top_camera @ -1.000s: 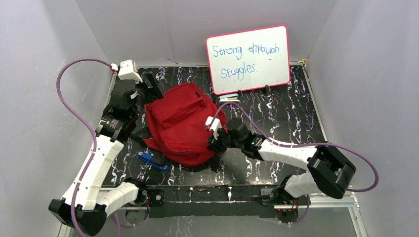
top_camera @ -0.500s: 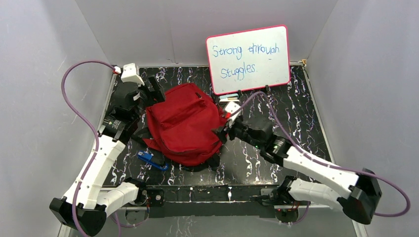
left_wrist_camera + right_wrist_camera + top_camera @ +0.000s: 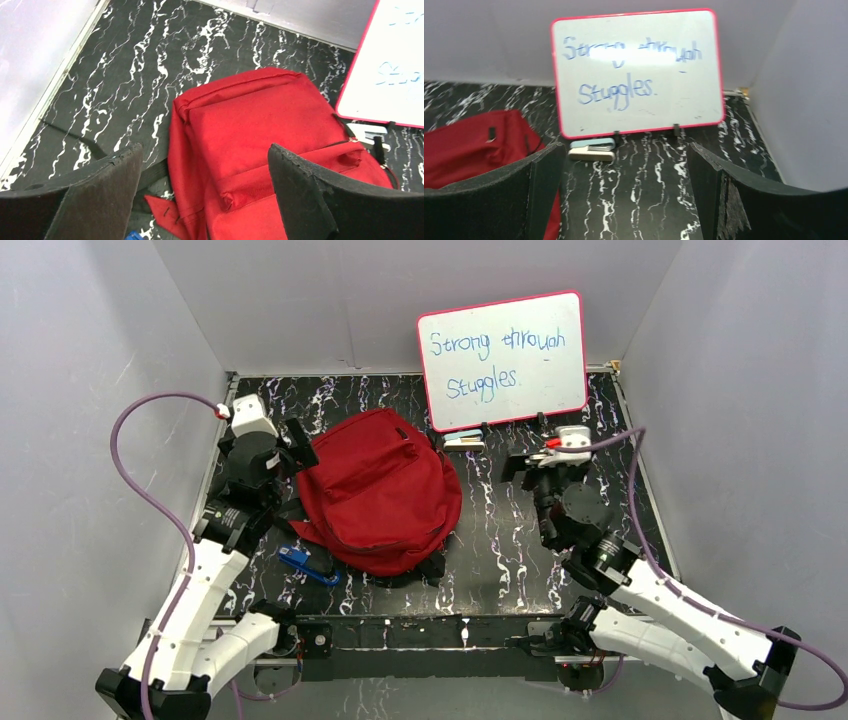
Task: Pack the student bag
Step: Reset both arms
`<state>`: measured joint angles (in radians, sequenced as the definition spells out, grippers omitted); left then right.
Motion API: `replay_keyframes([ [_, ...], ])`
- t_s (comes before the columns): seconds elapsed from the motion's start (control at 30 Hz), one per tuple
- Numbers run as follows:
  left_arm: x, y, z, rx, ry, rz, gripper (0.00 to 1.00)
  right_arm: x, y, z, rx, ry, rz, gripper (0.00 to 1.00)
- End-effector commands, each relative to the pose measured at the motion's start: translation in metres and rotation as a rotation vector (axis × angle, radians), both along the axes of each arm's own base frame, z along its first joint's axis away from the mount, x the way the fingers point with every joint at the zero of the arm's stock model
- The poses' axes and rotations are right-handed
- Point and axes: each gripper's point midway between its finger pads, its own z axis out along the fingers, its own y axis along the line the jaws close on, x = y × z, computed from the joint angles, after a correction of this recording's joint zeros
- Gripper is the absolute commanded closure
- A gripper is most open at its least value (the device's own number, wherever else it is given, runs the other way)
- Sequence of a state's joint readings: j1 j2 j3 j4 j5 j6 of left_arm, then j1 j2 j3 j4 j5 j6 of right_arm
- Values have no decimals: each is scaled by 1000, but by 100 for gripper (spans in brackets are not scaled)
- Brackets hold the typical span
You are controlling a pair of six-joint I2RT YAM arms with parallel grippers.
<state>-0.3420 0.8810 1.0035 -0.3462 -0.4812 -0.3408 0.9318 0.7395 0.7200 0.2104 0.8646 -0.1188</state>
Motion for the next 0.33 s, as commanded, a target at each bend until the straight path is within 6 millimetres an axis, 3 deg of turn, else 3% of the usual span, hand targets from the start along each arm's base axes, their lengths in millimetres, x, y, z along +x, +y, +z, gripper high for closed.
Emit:
replay_keyframes([
  [0.0, -15, 17, -7, 8, 3, 80, 8, -9, -53, 16, 117, -22, -240, 1],
  [0.3, -19, 19, -14, -12, 13, 97, 7, -8, -50, 8, 92, -8, -235, 1],
])
